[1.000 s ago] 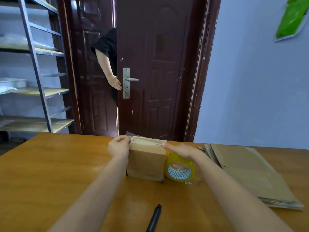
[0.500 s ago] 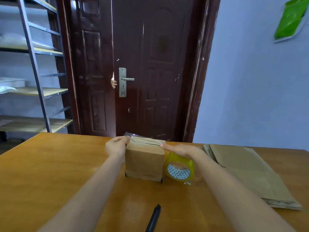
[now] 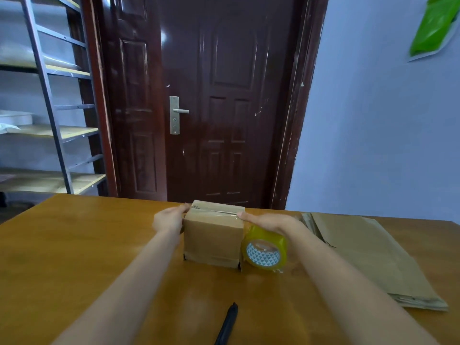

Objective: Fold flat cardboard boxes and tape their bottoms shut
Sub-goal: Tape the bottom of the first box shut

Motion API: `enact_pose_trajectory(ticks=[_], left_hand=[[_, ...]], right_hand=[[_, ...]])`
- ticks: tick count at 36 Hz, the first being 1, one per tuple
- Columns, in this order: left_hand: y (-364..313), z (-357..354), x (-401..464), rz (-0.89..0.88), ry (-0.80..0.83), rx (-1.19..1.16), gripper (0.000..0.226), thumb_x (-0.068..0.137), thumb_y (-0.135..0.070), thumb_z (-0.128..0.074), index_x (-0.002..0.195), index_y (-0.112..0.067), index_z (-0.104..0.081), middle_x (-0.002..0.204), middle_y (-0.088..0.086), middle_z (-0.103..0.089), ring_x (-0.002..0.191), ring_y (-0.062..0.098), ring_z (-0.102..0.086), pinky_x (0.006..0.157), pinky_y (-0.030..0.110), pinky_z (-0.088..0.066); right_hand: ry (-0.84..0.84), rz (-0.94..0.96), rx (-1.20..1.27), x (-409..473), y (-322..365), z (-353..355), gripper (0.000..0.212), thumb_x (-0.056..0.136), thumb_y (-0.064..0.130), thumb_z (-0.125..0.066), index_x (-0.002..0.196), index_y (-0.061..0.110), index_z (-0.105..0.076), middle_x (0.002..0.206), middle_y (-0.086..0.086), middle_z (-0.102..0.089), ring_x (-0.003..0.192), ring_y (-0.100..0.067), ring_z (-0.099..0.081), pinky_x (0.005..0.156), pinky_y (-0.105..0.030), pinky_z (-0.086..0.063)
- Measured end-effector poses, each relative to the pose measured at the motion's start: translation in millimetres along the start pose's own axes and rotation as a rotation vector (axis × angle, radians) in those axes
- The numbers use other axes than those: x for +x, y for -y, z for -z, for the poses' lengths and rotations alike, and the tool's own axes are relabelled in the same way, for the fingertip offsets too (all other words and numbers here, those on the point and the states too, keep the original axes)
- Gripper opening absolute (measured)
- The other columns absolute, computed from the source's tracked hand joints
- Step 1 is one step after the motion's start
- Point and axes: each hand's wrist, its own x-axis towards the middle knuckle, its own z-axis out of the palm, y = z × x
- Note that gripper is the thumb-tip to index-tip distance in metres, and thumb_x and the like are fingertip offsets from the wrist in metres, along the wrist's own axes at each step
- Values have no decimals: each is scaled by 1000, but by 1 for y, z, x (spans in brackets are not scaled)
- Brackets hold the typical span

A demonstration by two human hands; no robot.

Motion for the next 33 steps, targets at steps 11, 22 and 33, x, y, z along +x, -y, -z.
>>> enact_pose_trajectory(ticks=[11, 22, 33], left_hand=[[2, -3, -15, 384, 191, -96, 46, 82, -38, -70, 115, -10, -52, 104, 6, -56, 98, 25, -53, 82, 37, -41], [17, 5, -8, 281, 78, 71, 30, 100, -8, -37, 127, 2, -47, 126, 18, -52, 117, 32, -50, 90, 39, -44], [-29, -25, -15, -700, 309, 743, 46, 102, -30, -35, 142, -8, -41, 148, 7, -41, 137, 22, -35, 110, 29, -24]], right_hand=[[-56, 9, 8, 3, -2, -5, 97, 76, 80, -37, 146, 13, -32, 153, -13, -29, 137, -31, -32, 110, -43, -28], [-93, 1, 2, -5, -1, -8, 98, 76, 81, -36, 146, 12, -33, 153, -12, -29, 137, -31, -33, 109, -42, -29], [-83, 17, -24, -8, 0, -6, 97, 77, 80, -36, 146, 12, -31, 154, -13, -26, 139, -31, -30, 111, -42, -26]])
